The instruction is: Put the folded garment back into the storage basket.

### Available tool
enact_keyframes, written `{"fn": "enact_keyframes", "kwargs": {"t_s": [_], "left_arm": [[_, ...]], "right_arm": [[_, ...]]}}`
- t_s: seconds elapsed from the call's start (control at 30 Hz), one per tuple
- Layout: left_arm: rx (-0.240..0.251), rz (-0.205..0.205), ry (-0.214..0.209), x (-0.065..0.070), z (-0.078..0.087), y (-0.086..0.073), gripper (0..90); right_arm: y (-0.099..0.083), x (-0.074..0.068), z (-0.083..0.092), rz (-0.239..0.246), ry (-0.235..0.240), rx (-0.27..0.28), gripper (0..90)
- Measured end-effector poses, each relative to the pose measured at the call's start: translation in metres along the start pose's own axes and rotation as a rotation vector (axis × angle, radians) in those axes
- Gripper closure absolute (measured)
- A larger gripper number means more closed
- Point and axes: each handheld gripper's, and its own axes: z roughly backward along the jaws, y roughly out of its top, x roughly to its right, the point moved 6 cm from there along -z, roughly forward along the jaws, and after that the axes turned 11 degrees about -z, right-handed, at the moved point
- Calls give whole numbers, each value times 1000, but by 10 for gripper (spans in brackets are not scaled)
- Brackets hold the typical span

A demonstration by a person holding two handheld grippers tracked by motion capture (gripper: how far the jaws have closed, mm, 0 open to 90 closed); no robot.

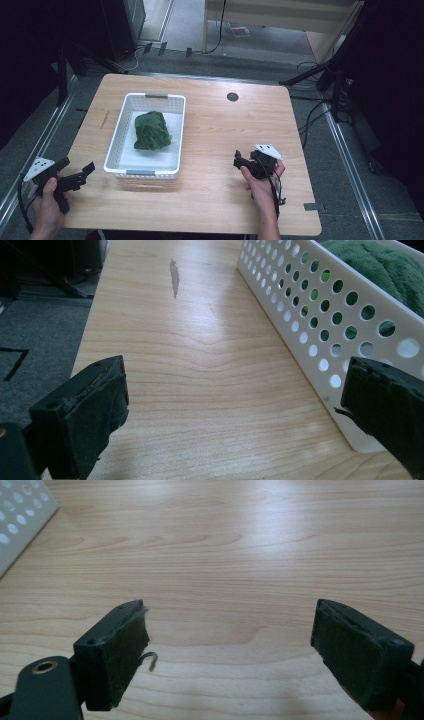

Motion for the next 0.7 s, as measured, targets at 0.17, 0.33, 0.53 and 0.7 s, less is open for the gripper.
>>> {"fn": "enact_keyframes", "kwargs": {"t_s": [0.17,0.33,0.53,0.7], "left_arm": [[2,1,1,0,0,0,0],[4,5,1,0,0,0,0],[3,3,1,0,0,0,0],[0,0,1,0,0,0,0]], "right_arm": [[-3,16,2,0,-25,4,152],[-8,29,5,9,-47,-4,152],[-10,46,14,9,-57,6,150],[-13,64,21,1,-86,4,149]]}}
